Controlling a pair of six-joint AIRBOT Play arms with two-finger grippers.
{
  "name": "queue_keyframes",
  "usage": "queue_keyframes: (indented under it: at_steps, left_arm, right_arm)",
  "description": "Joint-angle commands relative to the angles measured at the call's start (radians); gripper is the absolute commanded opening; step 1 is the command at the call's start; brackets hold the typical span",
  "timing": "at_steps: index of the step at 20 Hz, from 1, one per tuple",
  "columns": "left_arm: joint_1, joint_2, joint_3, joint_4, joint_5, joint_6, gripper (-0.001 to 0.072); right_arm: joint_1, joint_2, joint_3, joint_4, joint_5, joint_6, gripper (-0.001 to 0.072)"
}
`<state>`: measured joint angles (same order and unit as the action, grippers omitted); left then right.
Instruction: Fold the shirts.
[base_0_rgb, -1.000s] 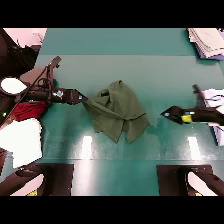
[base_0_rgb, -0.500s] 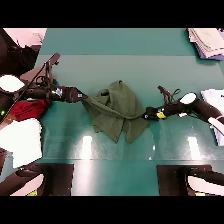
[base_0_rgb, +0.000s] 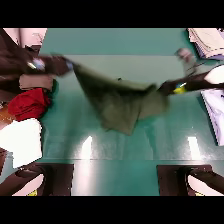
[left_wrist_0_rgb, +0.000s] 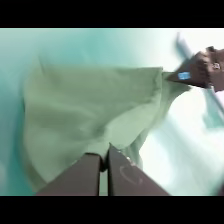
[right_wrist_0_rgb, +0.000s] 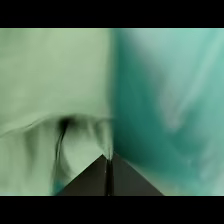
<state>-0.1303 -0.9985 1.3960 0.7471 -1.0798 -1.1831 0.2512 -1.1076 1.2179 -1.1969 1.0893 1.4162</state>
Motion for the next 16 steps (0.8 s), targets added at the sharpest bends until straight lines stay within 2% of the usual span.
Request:
queue_keyframes:
  at_steps: [1, 6, 9, 11, 14, 16]
  left_arm:
    - [0.000, 0.037, 0.340, 0.070, -0.060, -0.044, 0.0025]
    - [0.000, 0.068, 0.679, 0.054, -0.194, -0.130, 0.0026]
    - [0.000, 0.137, 0.729, -0.002, -0.133, -0.130, 0.0026]
    - [0.000, 0.183, 0.731, -0.027, -0.087, -0.130, 0.0025]
    - [0.000, 0.197, 0.737, -0.054, -0.098, -0.140, 0.0025]
    - [0.000, 0.188, 0.706, 0.034, -0.118, -0.182, 0.0025]
  right_arm:
    - [-0.108, 0.212, 0.232, -0.162, 0.014, 0.076, 0.0012]
    - [-0.205, 0.409, 0.466, -0.162, 0.019, 0.075, 0.0013]
    - [-0.254, 0.456, 0.588, -0.168, 0.030, 0.047, 0.0012]
    - [-0.314, 0.441, 0.686, -0.167, 0.061, 0.024, 0.0012]
    - [-0.410, 0.330, 0.876, -0.151, 0.220, -0.004, 0.0012]
    - [-0.445, 0.230, 0.947, -0.084, 0.298, -0.008, 0.0012]
